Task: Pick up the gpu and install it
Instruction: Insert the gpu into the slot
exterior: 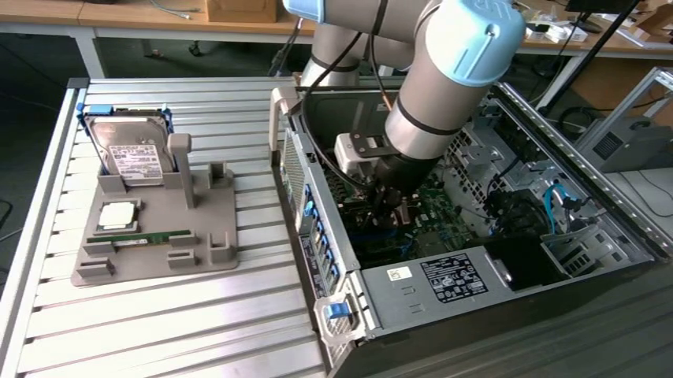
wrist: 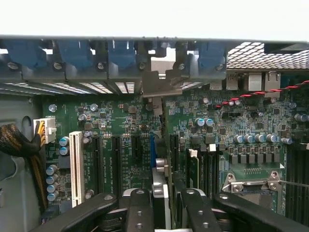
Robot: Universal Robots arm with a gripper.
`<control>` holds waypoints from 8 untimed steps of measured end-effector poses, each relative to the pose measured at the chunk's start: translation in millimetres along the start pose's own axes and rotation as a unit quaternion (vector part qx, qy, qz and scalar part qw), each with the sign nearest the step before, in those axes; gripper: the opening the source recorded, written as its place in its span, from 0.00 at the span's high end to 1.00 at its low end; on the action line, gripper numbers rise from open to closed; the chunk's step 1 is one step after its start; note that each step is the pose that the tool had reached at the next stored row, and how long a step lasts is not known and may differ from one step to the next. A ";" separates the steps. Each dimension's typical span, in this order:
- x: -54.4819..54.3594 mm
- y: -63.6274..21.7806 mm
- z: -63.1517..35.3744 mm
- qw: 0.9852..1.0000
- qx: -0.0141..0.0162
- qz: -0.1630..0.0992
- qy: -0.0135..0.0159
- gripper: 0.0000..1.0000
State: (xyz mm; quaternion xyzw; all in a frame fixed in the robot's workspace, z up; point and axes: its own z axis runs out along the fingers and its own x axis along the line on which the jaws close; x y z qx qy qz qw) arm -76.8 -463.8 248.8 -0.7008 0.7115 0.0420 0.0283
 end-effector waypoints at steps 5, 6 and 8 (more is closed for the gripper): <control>-0.6 -0.1 -3.8 1.000 0.001 0.000 0.001 0.73; -0.9 0.1 -8.3 1.000 0.001 0.000 0.002 0.73; -1.5 0.2 -14.4 1.000 0.001 0.000 0.003 0.73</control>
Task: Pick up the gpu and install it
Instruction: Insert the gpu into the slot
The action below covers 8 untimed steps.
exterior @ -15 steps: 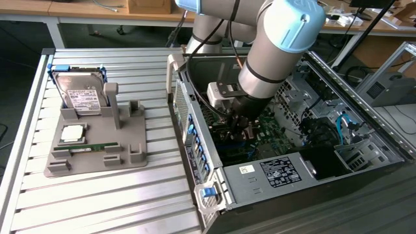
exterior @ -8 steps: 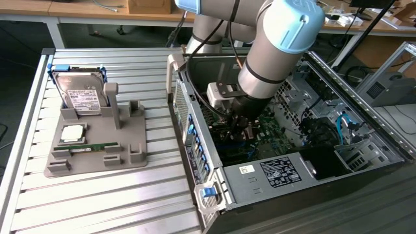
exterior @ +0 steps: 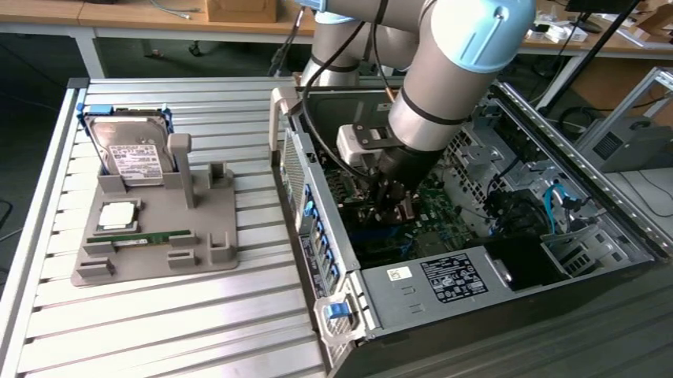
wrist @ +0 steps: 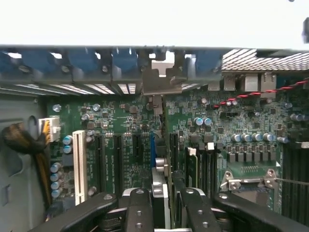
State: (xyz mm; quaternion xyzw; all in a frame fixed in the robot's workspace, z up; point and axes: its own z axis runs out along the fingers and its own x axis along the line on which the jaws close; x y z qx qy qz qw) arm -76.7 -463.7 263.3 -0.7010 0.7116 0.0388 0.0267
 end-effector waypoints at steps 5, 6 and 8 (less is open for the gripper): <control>-0.7 0.2 -7.1 1.000 0.000 0.000 0.006 0.73; -0.7 0.3 -7.5 1.000 0.000 0.000 0.010 0.73; -0.7 0.2 -7.8 1.000 0.001 0.000 0.030 0.73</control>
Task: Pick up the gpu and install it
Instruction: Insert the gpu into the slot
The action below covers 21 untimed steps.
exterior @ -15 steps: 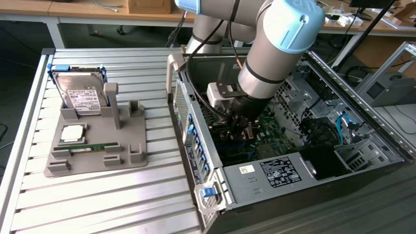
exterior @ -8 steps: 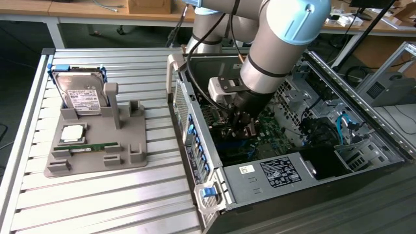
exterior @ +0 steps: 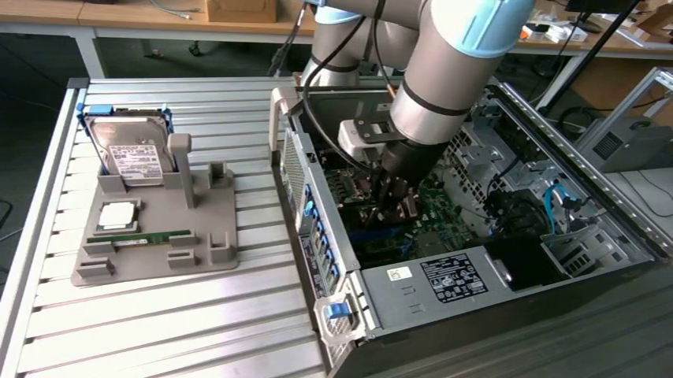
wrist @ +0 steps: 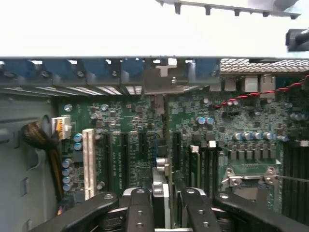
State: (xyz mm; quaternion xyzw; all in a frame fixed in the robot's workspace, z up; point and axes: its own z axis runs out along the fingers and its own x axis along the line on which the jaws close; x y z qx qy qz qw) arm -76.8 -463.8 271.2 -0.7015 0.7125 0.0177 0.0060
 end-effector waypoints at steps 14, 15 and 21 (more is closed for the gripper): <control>-0.3 -19.5 0.7 1.000 -0.010 0.001 0.006 0.73; -0.3 -21.2 0.7 1.000 -0.011 0.001 0.006 0.73; -0.4 -24.2 0.7 1.000 -0.011 0.001 0.006 0.73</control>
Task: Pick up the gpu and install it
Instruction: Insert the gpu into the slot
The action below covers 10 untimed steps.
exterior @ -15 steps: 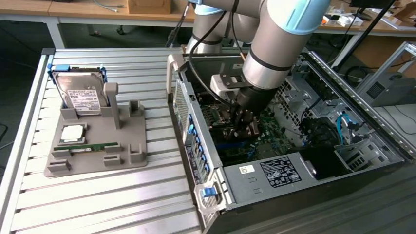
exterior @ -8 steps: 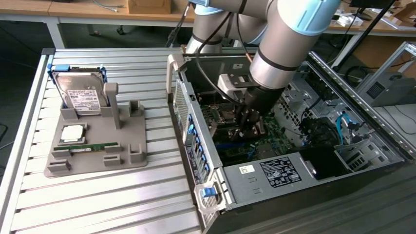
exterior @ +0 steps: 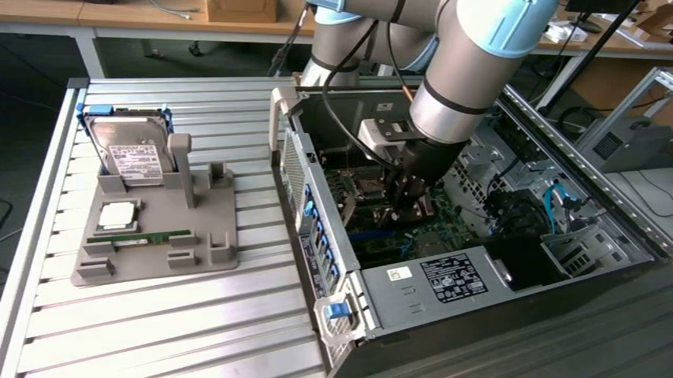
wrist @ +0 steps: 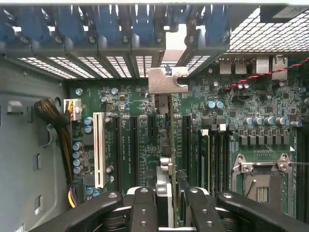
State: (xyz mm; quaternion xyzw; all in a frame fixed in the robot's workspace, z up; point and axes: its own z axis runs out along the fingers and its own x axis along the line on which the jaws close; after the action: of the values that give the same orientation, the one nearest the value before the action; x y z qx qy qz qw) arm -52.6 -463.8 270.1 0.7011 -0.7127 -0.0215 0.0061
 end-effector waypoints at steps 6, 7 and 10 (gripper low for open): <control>0.0 0.6 0.3 1.000 0.025 -0.001 0.000 0.73; 0.0 0.6 0.3 1.000 0.027 -0.001 0.000 0.73; 0.0 0.6 0.2 1.000 0.027 -0.001 0.000 0.73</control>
State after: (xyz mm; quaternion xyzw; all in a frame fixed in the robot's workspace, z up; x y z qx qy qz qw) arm -53.2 -463.8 269.9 0.7015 -0.7126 -0.0026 -0.0131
